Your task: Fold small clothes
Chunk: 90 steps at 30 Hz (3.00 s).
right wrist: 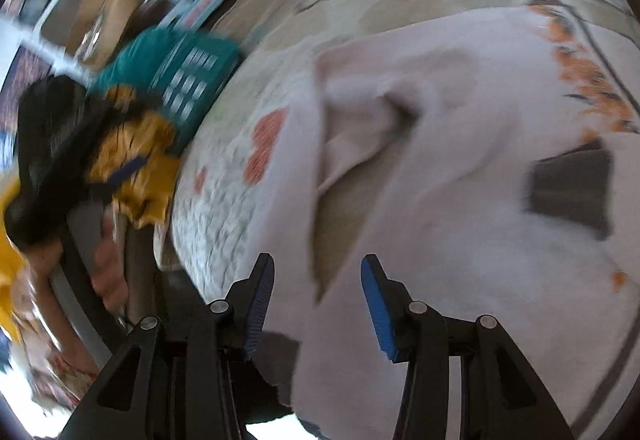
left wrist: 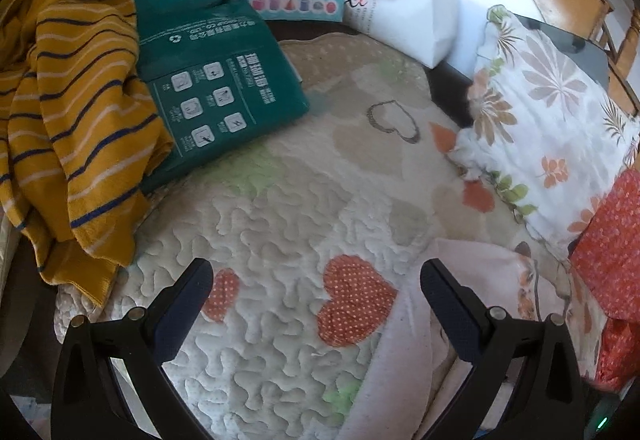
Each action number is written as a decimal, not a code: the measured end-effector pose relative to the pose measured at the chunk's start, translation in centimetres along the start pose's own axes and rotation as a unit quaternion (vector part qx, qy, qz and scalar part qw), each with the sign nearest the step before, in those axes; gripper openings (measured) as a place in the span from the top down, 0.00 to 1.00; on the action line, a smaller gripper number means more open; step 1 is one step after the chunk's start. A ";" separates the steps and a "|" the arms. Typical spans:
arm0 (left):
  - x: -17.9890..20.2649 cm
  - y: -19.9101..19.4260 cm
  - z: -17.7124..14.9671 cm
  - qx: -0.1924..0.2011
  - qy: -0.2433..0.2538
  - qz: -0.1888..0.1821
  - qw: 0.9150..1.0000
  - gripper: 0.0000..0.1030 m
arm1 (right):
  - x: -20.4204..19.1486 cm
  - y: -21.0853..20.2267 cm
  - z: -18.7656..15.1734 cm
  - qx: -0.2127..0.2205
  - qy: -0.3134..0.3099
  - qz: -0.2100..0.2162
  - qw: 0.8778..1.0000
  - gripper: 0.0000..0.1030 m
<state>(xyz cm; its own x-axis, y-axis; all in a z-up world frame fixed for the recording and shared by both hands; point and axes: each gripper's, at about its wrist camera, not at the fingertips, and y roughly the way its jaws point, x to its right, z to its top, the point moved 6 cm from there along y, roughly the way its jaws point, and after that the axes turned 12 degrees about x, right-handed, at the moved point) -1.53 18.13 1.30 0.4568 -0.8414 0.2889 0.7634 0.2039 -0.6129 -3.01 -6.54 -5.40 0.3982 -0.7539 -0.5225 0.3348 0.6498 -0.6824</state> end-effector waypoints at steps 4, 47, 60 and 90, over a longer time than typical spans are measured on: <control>-0.6 0.2 0.0 -0.005 -0.009 0.002 1.000 0.00 | -1.4 2.5 -1.9 -0.022 -0.031 -0.015 0.999 0.51; 10.7 0.0 -6.0 -0.048 0.105 -0.067 0.991 0.00 | 22.3 -23.3 -2.1 0.140 0.160 -0.293 0.932 0.53; 14.7 1.3 -8.3 -0.072 0.134 -0.081 0.985 0.00 | 20.0 -23.7 0.0 0.138 0.045 -0.347 0.926 0.92; 13.1 2.8 -7.9 -0.110 0.097 -0.088 0.985 0.00 | 10.3 -5.0 0.4 0.100 0.091 -0.164 0.977 0.60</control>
<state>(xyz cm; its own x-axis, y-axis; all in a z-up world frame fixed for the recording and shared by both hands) 2.99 3.75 -2.45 0.2136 -0.9384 0.2716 0.6954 -0.0492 -0.7169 -0.24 -17.58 -7.16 0.0890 -0.9177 -0.3872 0.5871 0.3624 -0.7239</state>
